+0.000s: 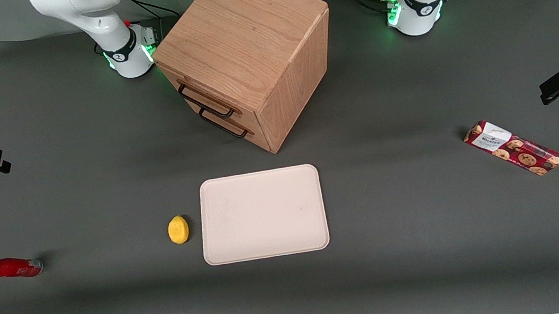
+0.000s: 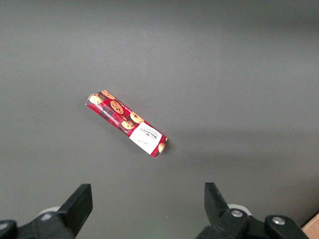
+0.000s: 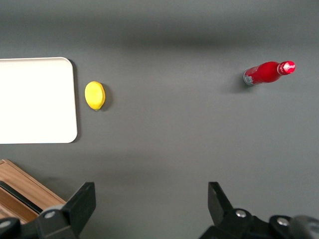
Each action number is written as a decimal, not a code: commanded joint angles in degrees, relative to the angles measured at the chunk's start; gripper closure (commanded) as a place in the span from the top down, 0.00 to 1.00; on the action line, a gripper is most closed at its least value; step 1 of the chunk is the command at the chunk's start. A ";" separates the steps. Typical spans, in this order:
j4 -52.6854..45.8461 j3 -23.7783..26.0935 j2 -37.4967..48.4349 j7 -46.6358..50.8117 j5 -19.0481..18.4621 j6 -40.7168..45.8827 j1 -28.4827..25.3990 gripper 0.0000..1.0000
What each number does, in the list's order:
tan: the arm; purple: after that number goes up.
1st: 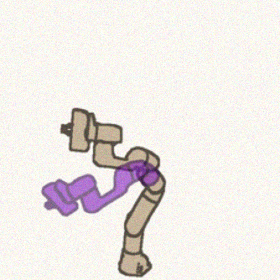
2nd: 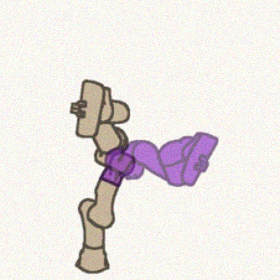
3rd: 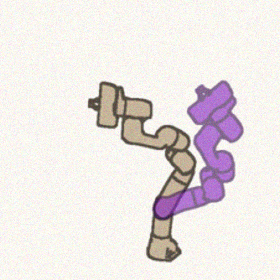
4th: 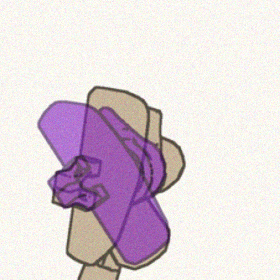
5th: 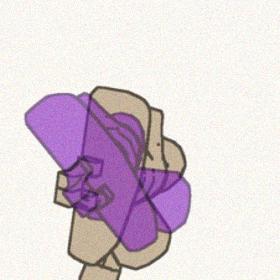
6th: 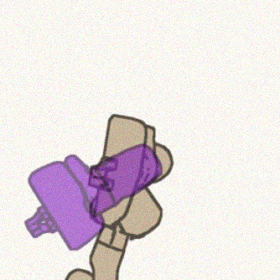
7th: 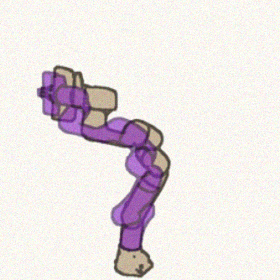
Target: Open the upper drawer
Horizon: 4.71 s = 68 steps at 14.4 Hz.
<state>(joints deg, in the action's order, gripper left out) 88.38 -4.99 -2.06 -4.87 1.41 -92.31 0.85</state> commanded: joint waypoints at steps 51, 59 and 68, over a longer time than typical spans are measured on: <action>31.15 38.48 -2.16 -19.91 15.82 -22.21 2.05 1.00; 32.83 38.48 -3.13 -20.00 13.88 -25.90 2.05 1.00; 32.12 37.43 -4.36 -20.00 9.14 -26.61 2.93 1.00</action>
<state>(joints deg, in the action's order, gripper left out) 120.57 32.80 -5.17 -24.96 13.46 -117.89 3.60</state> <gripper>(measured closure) 0.000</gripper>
